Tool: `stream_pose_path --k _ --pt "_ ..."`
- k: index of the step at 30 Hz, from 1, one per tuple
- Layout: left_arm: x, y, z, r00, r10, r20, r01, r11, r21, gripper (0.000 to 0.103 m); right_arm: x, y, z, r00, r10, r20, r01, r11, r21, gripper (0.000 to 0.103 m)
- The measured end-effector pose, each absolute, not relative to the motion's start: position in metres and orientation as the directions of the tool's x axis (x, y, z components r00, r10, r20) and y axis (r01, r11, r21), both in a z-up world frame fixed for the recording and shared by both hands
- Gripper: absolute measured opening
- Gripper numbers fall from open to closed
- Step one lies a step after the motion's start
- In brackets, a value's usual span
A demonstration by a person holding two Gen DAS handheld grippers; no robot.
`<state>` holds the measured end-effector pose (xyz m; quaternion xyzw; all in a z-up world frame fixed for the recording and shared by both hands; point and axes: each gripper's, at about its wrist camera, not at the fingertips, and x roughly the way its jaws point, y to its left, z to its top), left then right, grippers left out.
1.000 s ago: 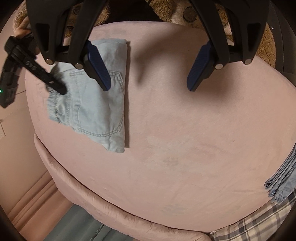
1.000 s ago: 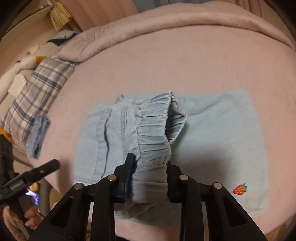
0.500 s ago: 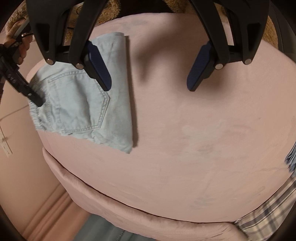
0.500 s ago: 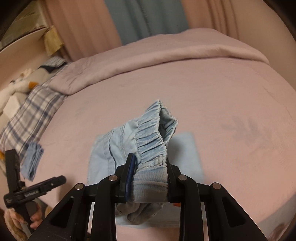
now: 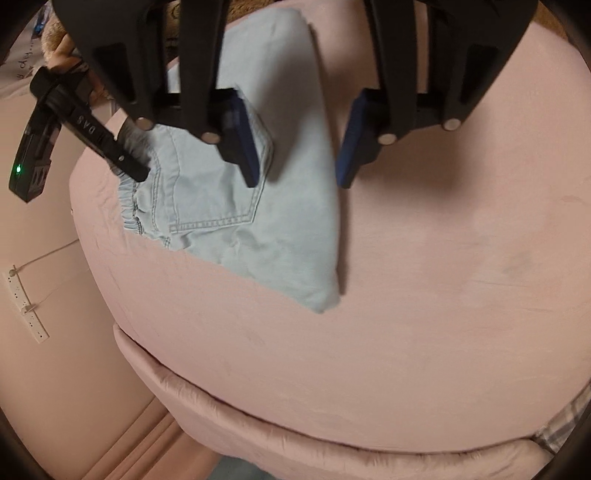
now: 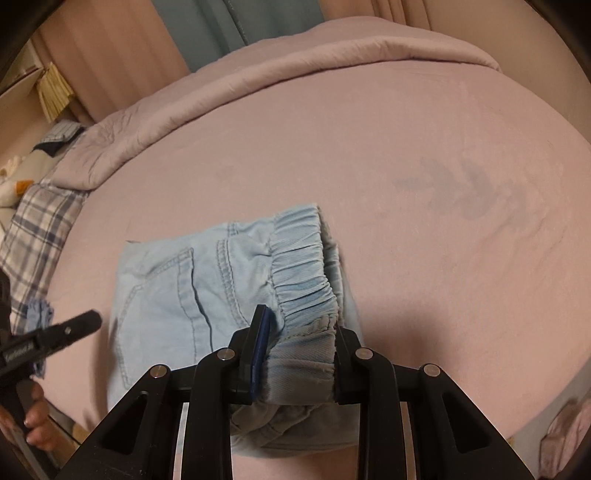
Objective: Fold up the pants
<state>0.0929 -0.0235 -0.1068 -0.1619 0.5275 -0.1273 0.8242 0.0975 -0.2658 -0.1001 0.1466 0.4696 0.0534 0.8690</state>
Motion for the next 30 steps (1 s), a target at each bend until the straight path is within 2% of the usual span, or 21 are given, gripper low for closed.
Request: stream_pose_path --k 3,7,12,18,30 --pt "0.099 -0.027 -0.12 0.394 -0.366 -0.843 0.024 0.921 -0.389 0.03 0.099 -0.268 -0.104 0.546 0.246 -0.801 0.047 0.945 0.322 0.028" --pt "0.095 -0.029 -0.128 0.397 -0.353 -0.847 0.029 0.928 -0.372 0.03 0.097 -0.273 -0.108 0.538 0.258 -0.802 0.048 0.941 0.334 0.028" --pt "0.09 -0.03 -0.137 0.388 -0.349 -0.853 -0.002 0.925 -0.38 0.032 0.094 -0.275 -0.11 0.541 0.253 -0.802 0.051 0.942 0.331 0.028" --pt "0.076 -0.023 -0.145 0.357 -0.438 -0.825 -0.037 0.876 -0.481 0.036 0.095 -0.277 -0.112 0.54 0.26 -0.8 0.052 0.939 0.34 0.028" --pt "0.038 -0.035 -0.145 0.327 -0.451 -0.83 0.008 0.88 -0.475 0.037 0.093 -0.276 -0.112 0.538 0.238 -0.808 0.05 0.949 0.312 0.028"
